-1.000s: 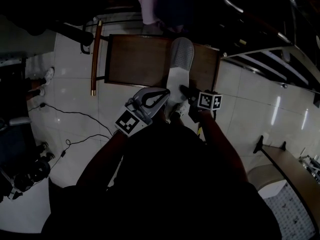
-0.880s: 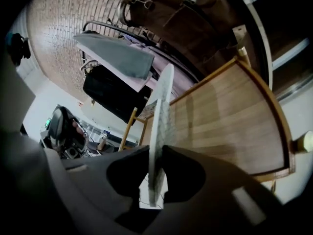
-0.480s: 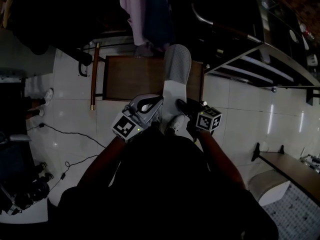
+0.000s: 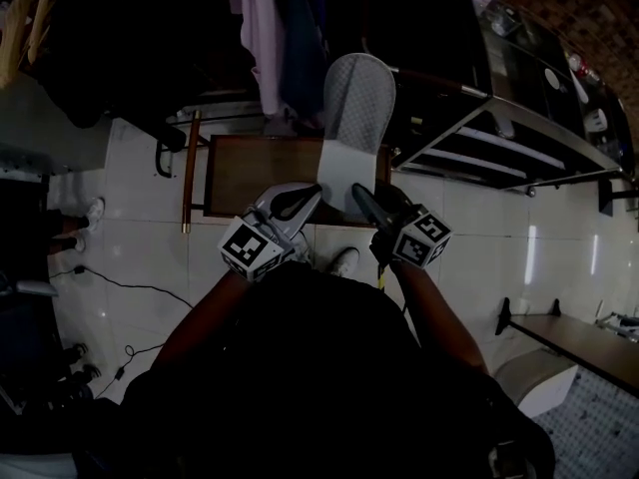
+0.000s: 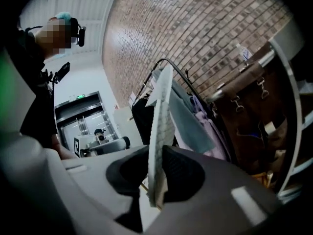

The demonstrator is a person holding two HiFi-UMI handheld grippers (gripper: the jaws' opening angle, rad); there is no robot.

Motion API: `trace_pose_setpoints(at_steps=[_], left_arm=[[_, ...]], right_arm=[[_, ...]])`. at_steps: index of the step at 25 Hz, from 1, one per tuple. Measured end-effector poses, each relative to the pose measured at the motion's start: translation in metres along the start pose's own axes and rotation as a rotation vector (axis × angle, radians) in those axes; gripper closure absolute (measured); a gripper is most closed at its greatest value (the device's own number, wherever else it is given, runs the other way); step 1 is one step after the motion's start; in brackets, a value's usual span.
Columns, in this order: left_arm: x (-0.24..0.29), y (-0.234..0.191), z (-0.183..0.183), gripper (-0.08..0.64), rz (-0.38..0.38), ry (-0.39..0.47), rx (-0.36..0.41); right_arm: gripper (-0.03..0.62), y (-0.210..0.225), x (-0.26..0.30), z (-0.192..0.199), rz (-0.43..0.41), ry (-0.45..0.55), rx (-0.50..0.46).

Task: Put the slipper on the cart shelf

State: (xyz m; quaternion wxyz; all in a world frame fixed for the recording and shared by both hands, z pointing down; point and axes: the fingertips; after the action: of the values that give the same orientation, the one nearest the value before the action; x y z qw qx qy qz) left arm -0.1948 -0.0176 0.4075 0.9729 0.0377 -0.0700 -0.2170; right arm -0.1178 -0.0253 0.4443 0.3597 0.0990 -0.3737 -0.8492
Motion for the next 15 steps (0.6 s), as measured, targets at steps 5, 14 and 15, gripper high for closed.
trace_pose_setpoints(at_steps=[5, 14, 15], left_arm=[[0.009, -0.002, -0.017, 0.56, 0.009, 0.028, 0.025], [0.009, -0.013, -0.049, 0.56, -0.004, 0.083, 0.032], [0.009, -0.013, -0.049, 0.56, -0.004, 0.083, 0.033]], right_arm=[[0.526, -0.028, 0.001, -0.044, -0.014, 0.073, -0.128], [0.526, -0.069, 0.001, -0.075, -0.024, 0.136, -0.36], [0.526, -0.069, 0.002, -0.074, -0.023, 0.132, -0.368]])
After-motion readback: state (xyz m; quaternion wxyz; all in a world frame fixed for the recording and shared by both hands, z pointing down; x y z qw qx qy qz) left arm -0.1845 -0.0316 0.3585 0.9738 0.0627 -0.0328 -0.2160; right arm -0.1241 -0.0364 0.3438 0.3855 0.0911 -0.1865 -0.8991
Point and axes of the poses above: the fingertips, and each gripper's own axes: x forward along the fingers, y to its right, z out of its underside, and after that the axes turned 13 degrees about x, right-handed
